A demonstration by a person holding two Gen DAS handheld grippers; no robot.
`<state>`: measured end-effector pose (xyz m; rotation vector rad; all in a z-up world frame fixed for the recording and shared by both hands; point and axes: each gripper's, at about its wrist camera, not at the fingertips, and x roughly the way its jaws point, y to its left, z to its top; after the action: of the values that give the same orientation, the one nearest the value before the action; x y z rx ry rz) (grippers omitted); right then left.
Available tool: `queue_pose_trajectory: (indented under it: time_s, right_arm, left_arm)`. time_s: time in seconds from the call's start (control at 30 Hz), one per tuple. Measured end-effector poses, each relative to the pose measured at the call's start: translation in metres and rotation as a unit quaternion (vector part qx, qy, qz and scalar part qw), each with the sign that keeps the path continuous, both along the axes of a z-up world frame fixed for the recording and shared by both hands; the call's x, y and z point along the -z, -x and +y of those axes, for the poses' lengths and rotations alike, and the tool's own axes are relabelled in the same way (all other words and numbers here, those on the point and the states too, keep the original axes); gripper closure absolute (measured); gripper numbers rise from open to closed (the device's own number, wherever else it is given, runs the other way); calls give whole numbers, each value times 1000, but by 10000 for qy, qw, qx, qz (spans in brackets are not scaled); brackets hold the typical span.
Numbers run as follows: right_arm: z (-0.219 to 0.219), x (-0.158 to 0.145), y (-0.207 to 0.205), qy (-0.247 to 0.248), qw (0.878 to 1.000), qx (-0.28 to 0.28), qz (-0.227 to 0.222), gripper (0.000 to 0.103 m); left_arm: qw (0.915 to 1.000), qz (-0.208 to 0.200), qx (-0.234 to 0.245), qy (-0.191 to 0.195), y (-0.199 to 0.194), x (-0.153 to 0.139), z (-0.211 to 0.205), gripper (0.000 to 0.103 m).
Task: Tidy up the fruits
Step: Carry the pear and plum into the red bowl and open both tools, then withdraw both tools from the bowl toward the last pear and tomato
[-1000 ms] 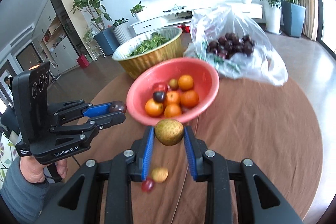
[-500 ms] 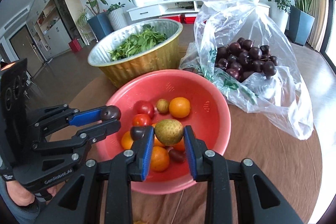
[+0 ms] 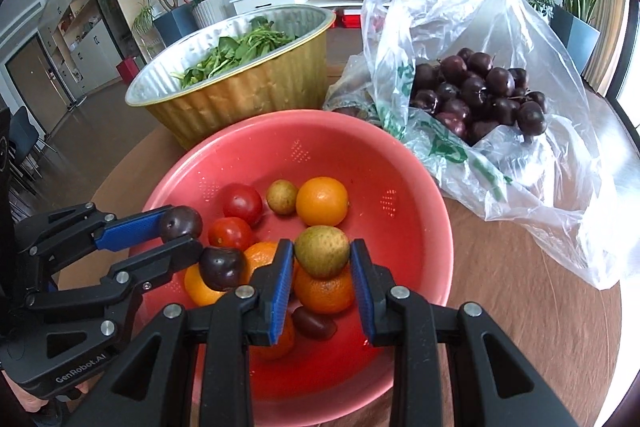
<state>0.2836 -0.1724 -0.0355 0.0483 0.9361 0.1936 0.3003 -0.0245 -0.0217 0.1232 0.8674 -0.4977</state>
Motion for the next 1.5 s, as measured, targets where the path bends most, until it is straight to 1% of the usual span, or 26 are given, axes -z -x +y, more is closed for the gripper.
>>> queue_pose_trajectory:
  time_s: [0.13,0.17,0.2,0.27,0.33,0.53,0.57,0.6,0.63,0.7,0.73,0.77,0.8,0.87,0.93,0.97,1.07,1.17,1.27,1.37,1.43,1.5]
  right_arm:
    - [4,4,-3,55,10000,-19,29,71]
    - [4,4,-2,77,10000,-26,13,71]
    - [4,4,-1,102,9999,-33,5,69]
    - [5,4,-1,131,9999,-52,-10,69]
    - [5,4,0,144,9999,-53,-12,69]
    - [3,1,7,126,9999,-27,-60,69]
    - [2,-1,9,106,9999,-10,-81,68]
    - [0,-4,12,68,9999,17,-117,64]
    - [-2,-7,15,29,9999,44,-155,58]
    - [-6,-14,23,-88,9996,97,-269,50]
    - [-8,-19,29,-170,9992,122,-346,45]
    - [-10,-23,35,-245,9988,134,-411,43]
    - [-13,-27,43,-328,9982,147,-484,38]
    - [-16,-34,55,-443,9972,169,-587,32]
    - [-18,-39,71,-514,9961,168,-693,27]
    - [-18,-40,79,-512,9959,165,-730,26]
    - [-21,-40,103,-548,9953,157,-784,26]
    - [-29,-33,125,-740,9941,328,-721,26]
    - [-36,-20,149,-969,9923,544,-541,25]
    - [-40,-7,168,-1022,9915,690,-422,25]
    - [-42,-1,177,-1028,9908,801,-376,25]
    - [-44,0,183,-1070,9899,838,-401,25]
  left_arm:
    - [10000,-10,-17,-22,1,0,1,75]
    - [10000,-21,-33,-43,1,0,1,68]
    - [10000,-38,-64,-60,2,-1,1,53]
    - [10000,-34,-30,17,3,-2,2,49]
    - [10000,-59,-18,-36,4,-2,0,49]
    - [9999,-86,-81,20,10,-6,3,49]
    - [9999,-97,-96,34,12,-8,5,46]
    - [9999,-121,-108,51,14,-9,6,39]
    - [9998,-165,-118,71,18,-12,7,35]
    - [9994,-284,-156,118,28,-18,11,20]
    - [9992,-327,-183,144,33,-21,13,15]
    - [9989,-369,-212,185,38,-23,15,8]
    - [9987,-404,-236,223,44,-26,17,0]
    - [9983,-469,-261,224,58,-29,19,0]
    - [9980,-531,-333,43,72,-29,19,0]
    - [9977,-564,-376,-67,80,-28,19,0]
    - [9975,-618,-312,-116,108,-25,19,0]
    - [9981,-533,-156,-252,136,-14,10,0]
    - [9991,-274,-28,-327,159,0,-1,0]
    - [9987,-36,94,-491,176,13,-14,0]
    - [9984,99,145,-535,184,20,-22,0]
    - [9980,115,160,-596,189,22,-27,0]
